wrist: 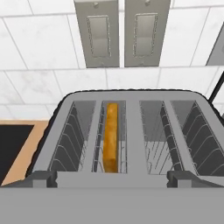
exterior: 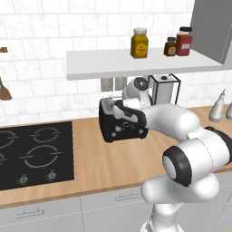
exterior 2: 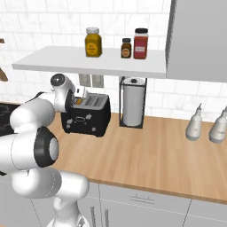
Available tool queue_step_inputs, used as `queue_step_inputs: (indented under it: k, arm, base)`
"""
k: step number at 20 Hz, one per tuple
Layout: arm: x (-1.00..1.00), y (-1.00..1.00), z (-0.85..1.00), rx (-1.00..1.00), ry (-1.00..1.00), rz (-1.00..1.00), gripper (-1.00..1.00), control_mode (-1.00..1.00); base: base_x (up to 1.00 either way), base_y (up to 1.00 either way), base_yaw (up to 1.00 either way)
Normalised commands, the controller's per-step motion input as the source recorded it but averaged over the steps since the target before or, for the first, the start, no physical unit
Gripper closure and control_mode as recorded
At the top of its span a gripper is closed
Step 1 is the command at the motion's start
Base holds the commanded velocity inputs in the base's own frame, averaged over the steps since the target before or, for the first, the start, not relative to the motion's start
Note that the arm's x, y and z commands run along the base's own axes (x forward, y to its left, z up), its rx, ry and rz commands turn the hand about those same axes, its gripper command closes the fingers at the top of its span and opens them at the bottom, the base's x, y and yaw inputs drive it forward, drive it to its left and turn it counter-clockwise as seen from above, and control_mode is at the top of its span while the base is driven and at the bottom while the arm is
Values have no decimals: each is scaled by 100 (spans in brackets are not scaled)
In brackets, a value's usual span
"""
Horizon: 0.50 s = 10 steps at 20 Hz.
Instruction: Start the toaster. Once the lever pops up, take the bread to the plate on the dining counter.
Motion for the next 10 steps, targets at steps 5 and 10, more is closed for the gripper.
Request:
queue_step_inputs:
  k: [5,10]
  arm:
    - [0,0,-3,-1,0,0,-100,-100]
    - [0,0,-4,-1,0,0,-100,-100]
  base:
    - [0,0,0]
    - [0,0,0]
